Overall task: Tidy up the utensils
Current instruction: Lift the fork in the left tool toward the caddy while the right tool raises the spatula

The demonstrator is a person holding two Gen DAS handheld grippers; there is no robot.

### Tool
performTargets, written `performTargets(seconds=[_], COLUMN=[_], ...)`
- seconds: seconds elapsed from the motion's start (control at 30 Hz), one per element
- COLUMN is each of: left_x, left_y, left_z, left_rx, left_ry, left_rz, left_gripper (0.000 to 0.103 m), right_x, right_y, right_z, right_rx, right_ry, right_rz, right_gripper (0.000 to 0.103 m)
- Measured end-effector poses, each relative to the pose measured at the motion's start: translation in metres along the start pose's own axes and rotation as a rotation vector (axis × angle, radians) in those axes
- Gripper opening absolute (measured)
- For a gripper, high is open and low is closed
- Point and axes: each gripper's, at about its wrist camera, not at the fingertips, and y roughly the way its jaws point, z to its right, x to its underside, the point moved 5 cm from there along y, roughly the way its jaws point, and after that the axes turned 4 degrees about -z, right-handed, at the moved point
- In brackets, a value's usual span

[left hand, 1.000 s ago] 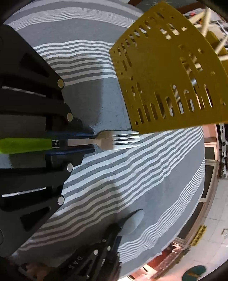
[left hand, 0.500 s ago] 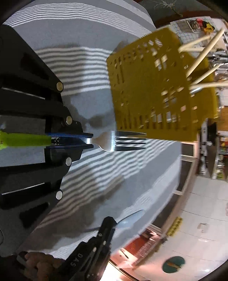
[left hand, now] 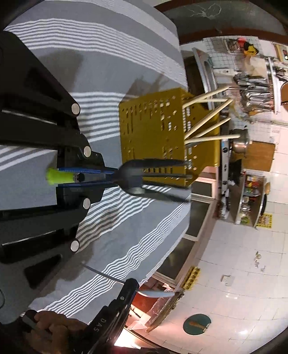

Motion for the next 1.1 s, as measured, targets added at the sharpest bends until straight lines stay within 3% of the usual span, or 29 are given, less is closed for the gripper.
performTargets(seconds=[0.53, 1.1], left_x=[-0.008, -0.038], left_y=[-0.047, -0.095], left_z=[-0.012, -0.024], left_rx=[0.031, -0.029], left_ry=[-0.006, 0.022], left_rz=[0.093, 0.173], left_gripper=[0.005, 0.005], right_x=[-0.015, -0.04], right_y=[-0.039, -0.07], right_z=[-0.014, -0.029], right_rx=[-0.004, -0.004], right_ry=[-0.019, -0.059], right_rz=[0.098, 0.176], right_gripper=[0.008, 0.008])
